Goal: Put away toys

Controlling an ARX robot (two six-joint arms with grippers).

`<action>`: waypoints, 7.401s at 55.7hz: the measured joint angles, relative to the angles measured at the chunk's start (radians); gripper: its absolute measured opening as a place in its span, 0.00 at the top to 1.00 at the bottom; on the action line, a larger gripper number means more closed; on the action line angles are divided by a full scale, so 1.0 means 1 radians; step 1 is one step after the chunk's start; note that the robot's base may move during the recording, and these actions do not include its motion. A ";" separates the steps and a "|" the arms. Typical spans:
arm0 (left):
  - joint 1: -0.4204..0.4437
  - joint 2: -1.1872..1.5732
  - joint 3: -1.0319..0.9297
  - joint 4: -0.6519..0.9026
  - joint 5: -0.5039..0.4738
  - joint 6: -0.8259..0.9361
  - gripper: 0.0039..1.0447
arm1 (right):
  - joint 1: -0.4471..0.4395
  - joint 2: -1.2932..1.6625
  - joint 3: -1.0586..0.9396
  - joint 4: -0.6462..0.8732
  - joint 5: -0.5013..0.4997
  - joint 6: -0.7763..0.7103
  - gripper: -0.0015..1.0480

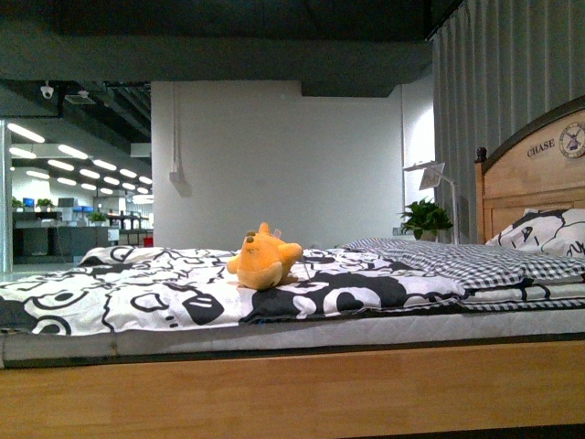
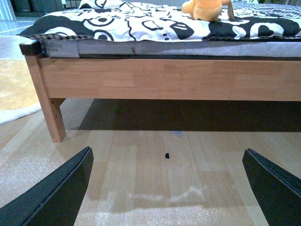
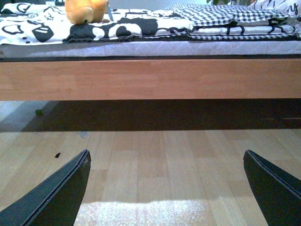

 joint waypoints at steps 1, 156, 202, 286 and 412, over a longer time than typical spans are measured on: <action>0.000 0.000 0.000 0.000 0.000 0.000 0.06 | 0.000 0.000 0.000 0.000 0.000 0.000 0.06; 0.000 0.002 0.000 -0.001 0.002 0.000 0.06 | 0.001 0.002 0.000 -0.001 0.000 0.000 0.06; 0.000 0.000 0.000 0.000 -0.002 0.001 0.06 | 0.000 0.000 0.000 -0.001 -0.004 0.000 0.06; 0.000 0.000 0.000 0.000 -0.002 0.001 0.06 | 0.320 1.657 0.900 1.110 0.503 -0.471 0.06; 0.000 0.000 0.000 0.000 -0.002 0.001 0.06 | -0.022 1.383 1.165 0.261 -0.116 -0.070 0.94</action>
